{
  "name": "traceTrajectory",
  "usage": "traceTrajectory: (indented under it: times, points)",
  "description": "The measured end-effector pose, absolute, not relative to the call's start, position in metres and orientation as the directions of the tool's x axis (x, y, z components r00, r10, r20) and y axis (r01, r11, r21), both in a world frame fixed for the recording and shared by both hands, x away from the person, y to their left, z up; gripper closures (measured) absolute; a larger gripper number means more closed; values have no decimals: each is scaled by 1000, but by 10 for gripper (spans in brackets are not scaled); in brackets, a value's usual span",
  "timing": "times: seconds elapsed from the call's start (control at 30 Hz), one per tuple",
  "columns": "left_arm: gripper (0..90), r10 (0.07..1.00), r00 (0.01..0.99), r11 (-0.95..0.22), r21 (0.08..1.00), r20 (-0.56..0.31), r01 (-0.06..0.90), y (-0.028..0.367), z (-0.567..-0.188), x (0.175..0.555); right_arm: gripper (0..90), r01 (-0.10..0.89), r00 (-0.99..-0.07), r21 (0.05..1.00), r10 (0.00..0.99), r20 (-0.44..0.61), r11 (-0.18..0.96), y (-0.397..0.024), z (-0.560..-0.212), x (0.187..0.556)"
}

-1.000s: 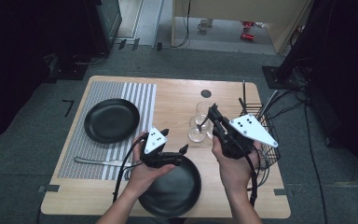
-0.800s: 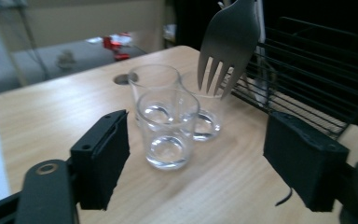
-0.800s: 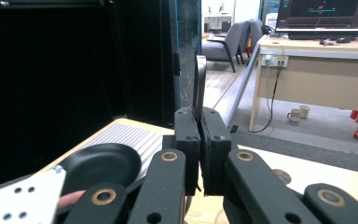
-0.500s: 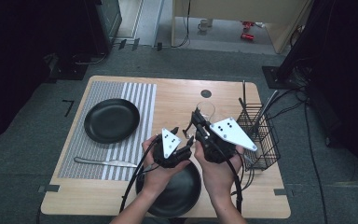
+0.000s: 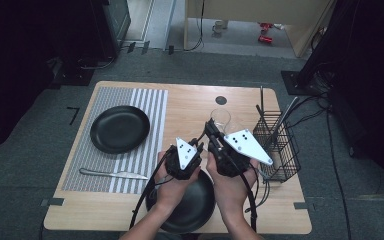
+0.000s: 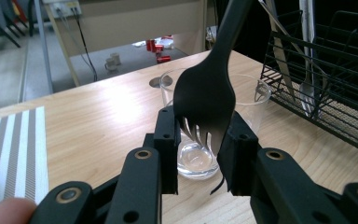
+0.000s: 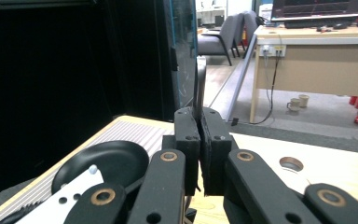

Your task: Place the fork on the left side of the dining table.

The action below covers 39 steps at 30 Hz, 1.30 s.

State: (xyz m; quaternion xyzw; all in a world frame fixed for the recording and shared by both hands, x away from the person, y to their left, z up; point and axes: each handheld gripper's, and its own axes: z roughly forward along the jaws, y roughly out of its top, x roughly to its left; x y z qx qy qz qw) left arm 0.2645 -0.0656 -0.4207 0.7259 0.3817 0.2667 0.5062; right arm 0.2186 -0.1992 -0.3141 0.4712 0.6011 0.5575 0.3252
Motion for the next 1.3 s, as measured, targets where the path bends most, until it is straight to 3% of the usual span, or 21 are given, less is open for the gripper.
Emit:
traceTrajectory:
  times: [0.13, 0.3, 0.67, 0.93, 1.3]
  points:
    - [760, 834, 550, -159, 938, -38, 307, -59, -420, 269, 870, 191, -389, 980, 912, 129, -57, -201, -318, 219]
    - [873, 840, 536, -124, 931, -86, 343, -49, -418, 275, 826, 175, -430, 983, 894, 125, -53, -201, -324, 217]
    - [892, 778, 591, -80, 900, -213, 429, -33, -417, 280, 795, 168, -537, 985, 842, 61, 36, -196, -342, 224]
    - [892, 741, 639, -99, 909, -205, 406, -22, -412, 275, 823, 165, -590, 982, 807, 27, 88, -190, -369, 232]
    - [894, 720, 673, -117, 925, -172, 361, -17, -417, 269, 865, 142, -599, 985, 800, 4, 102, -188, -373, 233]
